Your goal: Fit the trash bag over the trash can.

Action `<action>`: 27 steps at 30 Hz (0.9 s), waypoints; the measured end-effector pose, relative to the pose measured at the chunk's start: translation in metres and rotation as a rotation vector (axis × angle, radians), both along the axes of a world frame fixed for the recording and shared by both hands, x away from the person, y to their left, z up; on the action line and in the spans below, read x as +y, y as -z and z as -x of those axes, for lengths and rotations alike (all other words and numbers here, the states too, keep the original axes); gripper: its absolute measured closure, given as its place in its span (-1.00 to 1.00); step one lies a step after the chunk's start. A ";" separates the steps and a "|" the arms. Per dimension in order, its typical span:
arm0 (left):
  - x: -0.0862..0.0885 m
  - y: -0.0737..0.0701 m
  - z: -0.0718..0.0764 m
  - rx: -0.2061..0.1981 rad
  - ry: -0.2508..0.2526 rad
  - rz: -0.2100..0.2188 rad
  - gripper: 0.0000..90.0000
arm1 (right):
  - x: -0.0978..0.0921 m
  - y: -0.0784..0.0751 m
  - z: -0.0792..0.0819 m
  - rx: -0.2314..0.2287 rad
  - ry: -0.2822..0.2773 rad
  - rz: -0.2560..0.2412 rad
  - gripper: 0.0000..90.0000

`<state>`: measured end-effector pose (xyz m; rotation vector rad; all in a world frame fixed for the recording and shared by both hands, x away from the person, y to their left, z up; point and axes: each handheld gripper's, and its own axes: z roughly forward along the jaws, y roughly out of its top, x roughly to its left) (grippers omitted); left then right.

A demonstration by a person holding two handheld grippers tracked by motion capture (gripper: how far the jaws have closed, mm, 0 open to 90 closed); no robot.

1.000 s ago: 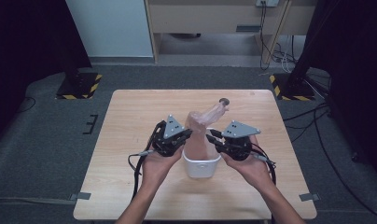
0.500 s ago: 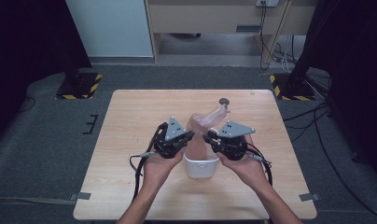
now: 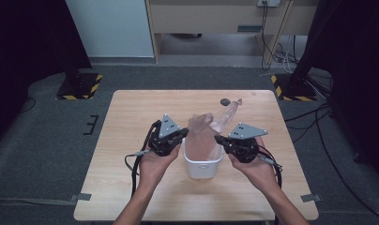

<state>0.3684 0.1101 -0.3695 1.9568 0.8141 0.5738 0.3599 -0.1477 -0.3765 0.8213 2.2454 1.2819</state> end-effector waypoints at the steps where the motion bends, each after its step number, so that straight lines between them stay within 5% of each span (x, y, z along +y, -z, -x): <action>1: 0.001 0.001 -0.001 0.001 -0.003 -0.002 1.00 | -0.001 0.001 0.000 0.002 0.004 -0.001 1.00; 6: 0.004 0.005 0.001 0.029 -0.015 0.028 1.00 | -0.006 0.004 -0.003 0.017 0.013 -0.017 1.00; 8: 0.004 0.006 0.001 0.006 0.003 0.029 0.99 | -0.005 0.005 -0.005 0.020 0.015 -0.017 1.00; 15: 0.006 0.008 0.008 -0.012 -0.002 0.031 0.67 | -0.001 0.008 -0.012 0.037 0.027 -0.022 1.00; 18: 0.005 0.008 0.009 -0.013 0.000 0.033 0.32 | 0.002 0.009 -0.012 0.043 0.023 -0.020 1.00; 20: 0.003 0.009 0.011 0.011 -0.011 0.043 0.29 | 0.003 0.009 -0.012 0.039 0.020 -0.018 1.00; 27: -0.005 0.007 0.015 -0.021 0.025 0.038 0.17 | 0.007 0.009 -0.013 0.039 0.020 -0.017 1.00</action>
